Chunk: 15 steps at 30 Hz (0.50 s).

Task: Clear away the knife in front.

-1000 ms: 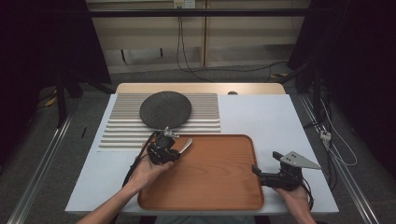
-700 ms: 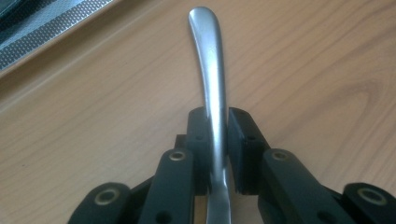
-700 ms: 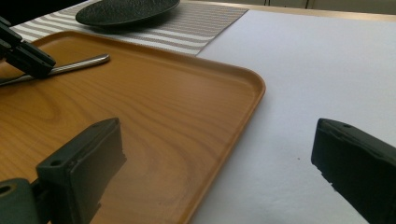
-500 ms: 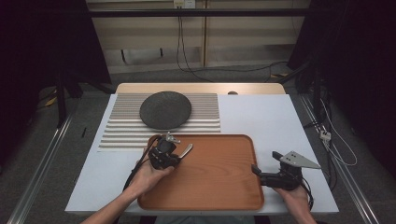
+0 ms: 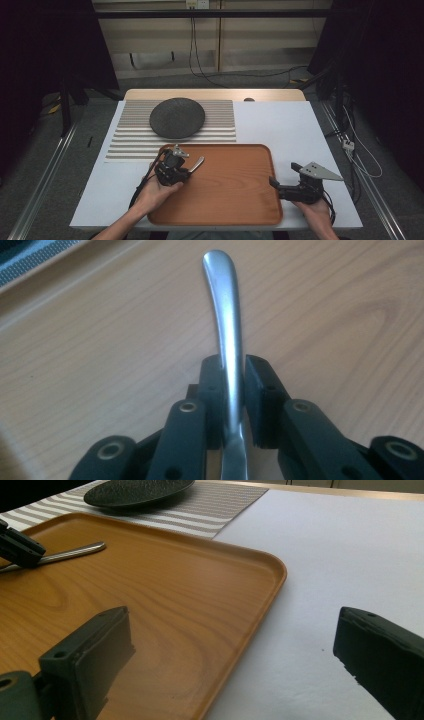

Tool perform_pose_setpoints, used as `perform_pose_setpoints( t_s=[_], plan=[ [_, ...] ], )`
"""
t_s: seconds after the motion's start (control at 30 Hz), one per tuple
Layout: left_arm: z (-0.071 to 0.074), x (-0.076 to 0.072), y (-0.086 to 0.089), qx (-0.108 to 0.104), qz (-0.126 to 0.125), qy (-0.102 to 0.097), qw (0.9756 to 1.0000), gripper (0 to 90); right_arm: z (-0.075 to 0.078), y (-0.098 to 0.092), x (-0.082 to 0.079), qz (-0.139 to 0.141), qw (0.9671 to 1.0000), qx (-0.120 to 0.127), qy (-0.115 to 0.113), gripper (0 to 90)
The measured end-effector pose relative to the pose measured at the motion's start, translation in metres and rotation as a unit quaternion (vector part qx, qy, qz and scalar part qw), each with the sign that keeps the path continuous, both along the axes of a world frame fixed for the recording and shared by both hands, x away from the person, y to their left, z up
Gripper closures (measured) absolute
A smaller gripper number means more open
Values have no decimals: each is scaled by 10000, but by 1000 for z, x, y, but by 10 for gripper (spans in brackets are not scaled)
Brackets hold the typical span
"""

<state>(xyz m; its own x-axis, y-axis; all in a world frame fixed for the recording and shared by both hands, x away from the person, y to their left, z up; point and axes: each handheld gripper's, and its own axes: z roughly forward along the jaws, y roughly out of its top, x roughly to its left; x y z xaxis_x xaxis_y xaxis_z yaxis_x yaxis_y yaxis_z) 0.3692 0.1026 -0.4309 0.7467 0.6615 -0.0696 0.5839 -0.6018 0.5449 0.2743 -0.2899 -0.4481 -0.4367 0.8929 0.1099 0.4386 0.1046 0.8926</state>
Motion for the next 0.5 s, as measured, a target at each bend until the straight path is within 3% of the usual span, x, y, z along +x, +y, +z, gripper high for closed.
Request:
perform_pose_setpoints(
  t_s=[0.13, 0.23, 0.33, 0.43, 0.5],
  plan=[
    [0, 1, 2, 93, -67, -83, 9999, 688, 0, 0, 0, 20, 10000, 57, -9, 22],
    [2, 1, 4, -34, -50, -273, 9996, 588, 0, 0, 2, 63, 10000, 43, -9, 22],
    [5, 1, 6, -169, 96, -653, 9977, 302, 0, 1, 1, 74, 10000, 14, -5, 22],
    [6, 3, 7, -304, 203, -627, 9974, 133, 0, 1, 1, 50, 10000, 31, -8, 23],
    [5, 3, 7, -340, 203, -584, 9975, 93, 0, 1, 2, 44, 10000, 23, -4, 22]
  ],
)
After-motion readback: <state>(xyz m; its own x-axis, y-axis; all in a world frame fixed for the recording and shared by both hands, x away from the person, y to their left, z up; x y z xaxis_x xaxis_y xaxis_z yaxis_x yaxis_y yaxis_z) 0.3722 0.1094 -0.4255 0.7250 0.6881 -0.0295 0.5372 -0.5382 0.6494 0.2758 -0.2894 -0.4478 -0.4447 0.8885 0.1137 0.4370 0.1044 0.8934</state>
